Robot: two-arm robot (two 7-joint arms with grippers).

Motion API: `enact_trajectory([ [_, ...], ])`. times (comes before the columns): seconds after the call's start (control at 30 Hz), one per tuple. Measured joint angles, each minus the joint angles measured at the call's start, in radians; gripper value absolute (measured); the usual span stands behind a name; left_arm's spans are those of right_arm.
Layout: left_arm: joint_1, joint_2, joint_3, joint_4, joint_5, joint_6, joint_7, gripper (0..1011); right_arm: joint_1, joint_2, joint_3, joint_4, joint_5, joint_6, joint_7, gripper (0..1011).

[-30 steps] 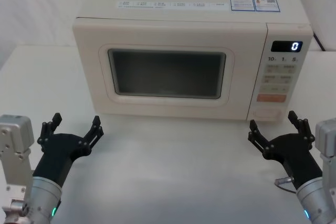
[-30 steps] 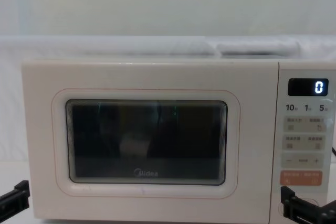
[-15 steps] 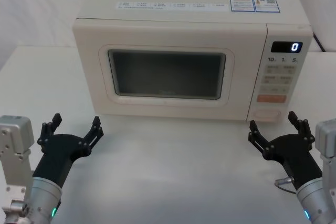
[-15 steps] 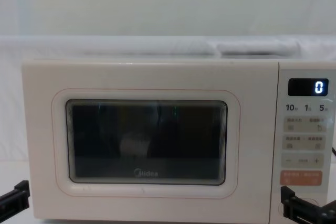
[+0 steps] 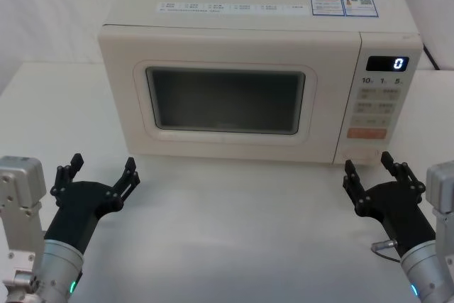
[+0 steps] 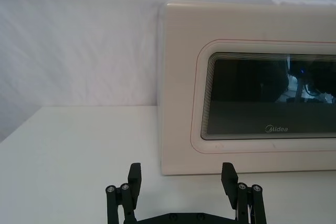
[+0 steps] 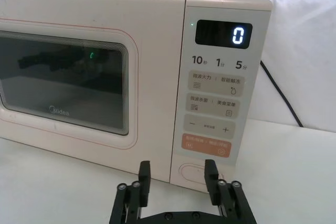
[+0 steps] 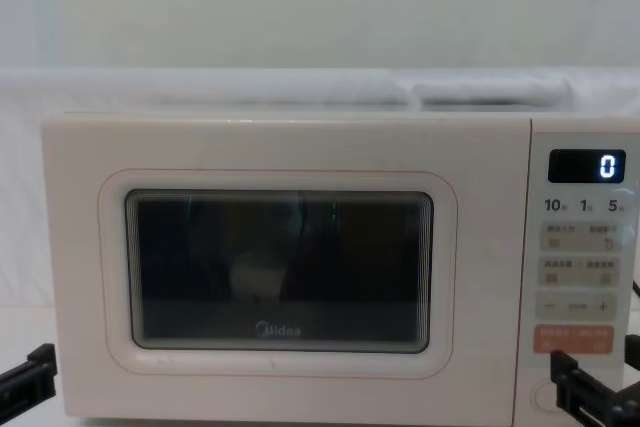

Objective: Press the button to open the microwave door with one hand; close the microwave door with the other hand.

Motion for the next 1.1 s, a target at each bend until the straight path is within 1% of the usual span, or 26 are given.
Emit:
enact_trajectory([
  [0.03,0.0,0.0,0.0,0.0,0.0,0.0,0.0,1001,0.0,0.0,0.0,0.0,0.0,0.0,0.0,653],
  [0.1,0.0,0.0,0.0,0.0,0.0,0.0,0.0,1001,0.0,0.0,0.0,0.0,0.0,0.0,0.0,612],
  [0.13,0.0,0.0,0.0,0.0,0.0,0.0,0.0,1001,0.0,0.0,0.0,0.0,0.0,0.0,0.0,570],
  [0.17,0.0,0.0,0.0,0.0,0.0,0.0,0.0,1001,0.0,0.0,0.0,0.0,0.0,0.0,0.0,549],
  [0.23,0.0,0.0,0.0,0.0,0.0,0.0,0.0,1001,0.0,0.0,0.0,0.0,0.0,0.0,0.0,451],
  [0.33,0.0,0.0,0.0,0.0,0.0,0.0,0.0,1001,0.0,0.0,0.0,0.0,0.0,0.0,0.0,391],
  [0.37,0.0,0.0,0.0,0.0,0.0,0.0,0.0,1001,0.0,0.0,0.0,0.0,0.0,0.0,0.0,336],
  [0.4,0.0,0.0,0.0,0.0,0.0,0.0,0.0,1001,0.0,0.0,0.0,0.0,0.0,0.0,0.0,336],
  [0.43,0.0,0.0,0.0,0.0,0.0,0.0,0.0,1001,0.0,0.0,0.0,0.0,0.0,0.0,0.0,267],
  [0.47,0.0,0.0,0.0,0.0,0.0,0.0,0.0,1001,0.0,0.0,0.0,0.0,0.0,0.0,0.0,248],
  [0.5,0.0,0.0,0.0,0.0,0.0,0.0,0.0,1001,0.0,0.0,0.0,0.0,0.0,0.0,0.0,206],
  [0.57,0.0,0.0,0.0,0.0,0.0,0.0,0.0,1001,0.0,0.0,0.0,0.0,0.0,0.0,0.0,168],
  [0.6,0.0,0.0,0.0,0.0,0.0,0.0,0.0,1001,0.0,0.0,0.0,0.0,0.0,0.0,0.0,114],
  [0.67,0.0,0.0,0.0,0.0,0.0,0.0,0.0,1001,0.0,0.0,0.0,0.0,0.0,0.0,0.0,94],
  [0.7,0.0,0.0,0.0,0.0,0.0,0.0,0.0,1001,0.0,0.0,0.0,0.0,0.0,0.0,0.0,21],
  [0.77,0.0,0.0,0.0,0.0,0.0,0.0,0.0,1001,0.0,0.0,0.0,0.0,0.0,0.0,0.0,0],
  [1.1,0.0,0.0,0.0,0.0,0.0,0.0,0.0,1001,0.0,0.0,0.0,0.0,0.0,0.0,0.0,0],
])
